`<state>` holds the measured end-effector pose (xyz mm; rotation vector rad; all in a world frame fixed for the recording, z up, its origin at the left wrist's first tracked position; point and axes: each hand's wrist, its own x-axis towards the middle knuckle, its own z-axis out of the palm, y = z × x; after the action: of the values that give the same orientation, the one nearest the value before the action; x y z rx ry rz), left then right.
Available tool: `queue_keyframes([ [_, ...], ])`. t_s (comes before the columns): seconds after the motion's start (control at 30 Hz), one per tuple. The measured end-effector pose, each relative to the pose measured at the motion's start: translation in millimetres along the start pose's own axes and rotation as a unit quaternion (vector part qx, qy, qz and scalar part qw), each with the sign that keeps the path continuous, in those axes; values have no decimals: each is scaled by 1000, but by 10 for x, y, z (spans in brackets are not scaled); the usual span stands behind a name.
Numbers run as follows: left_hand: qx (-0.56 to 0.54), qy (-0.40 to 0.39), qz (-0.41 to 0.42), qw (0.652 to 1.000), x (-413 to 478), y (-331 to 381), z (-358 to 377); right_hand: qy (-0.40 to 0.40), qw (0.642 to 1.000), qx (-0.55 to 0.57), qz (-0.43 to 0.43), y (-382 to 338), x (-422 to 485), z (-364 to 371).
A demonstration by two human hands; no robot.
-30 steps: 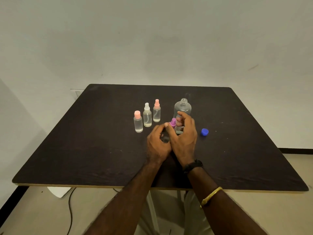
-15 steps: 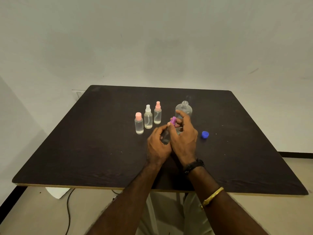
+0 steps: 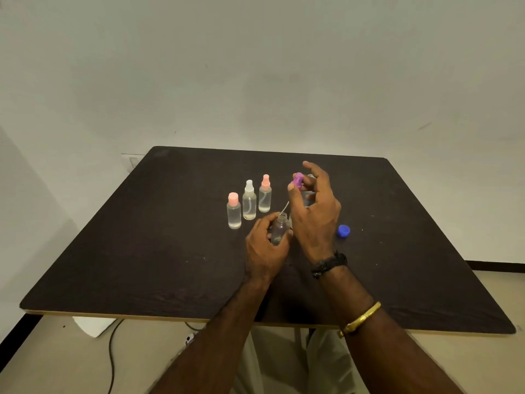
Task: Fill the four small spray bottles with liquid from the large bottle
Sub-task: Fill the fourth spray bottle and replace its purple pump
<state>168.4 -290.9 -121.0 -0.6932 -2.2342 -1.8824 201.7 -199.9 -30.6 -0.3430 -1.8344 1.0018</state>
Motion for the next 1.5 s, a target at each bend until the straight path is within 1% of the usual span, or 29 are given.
queue_keyframes([
  [0.1, 1, 17, 0, 1000, 0, 11, -4, 21, 1000, 16, -2, -16, 24, -26],
  [0.23, -2, 33, -7, 999, -3, 14, 0, 34, 999, 24, 19, 58, -28, -100],
  [0.47, -21, 24, -28, 999, -3, 15, -1, 18, 997, 26, 77, 270, -261, -212],
  [0.73, -31, 22, -42, 998, -11, 28, 1, -35, 989, -89, 113, 508, -488, -255],
  [0.93, -33, 13, -41, 999, -14, 25, 4, -91, 970, -149, 170, 605, -554, -240],
  [1.1, -31, 6, -44, 999, -13, 46, -6, -124, 947, -220, 196, 612, -567, -254],
  [1.37, -32, 0, -40, 999, -15, 53, -7, -147, 930, -254, 222, 652, -561, -255],
  [1.5, -28, -6, -42, 999, -9, 56, -12, -146, 933, -250, 212, 658, -549, -257],
])
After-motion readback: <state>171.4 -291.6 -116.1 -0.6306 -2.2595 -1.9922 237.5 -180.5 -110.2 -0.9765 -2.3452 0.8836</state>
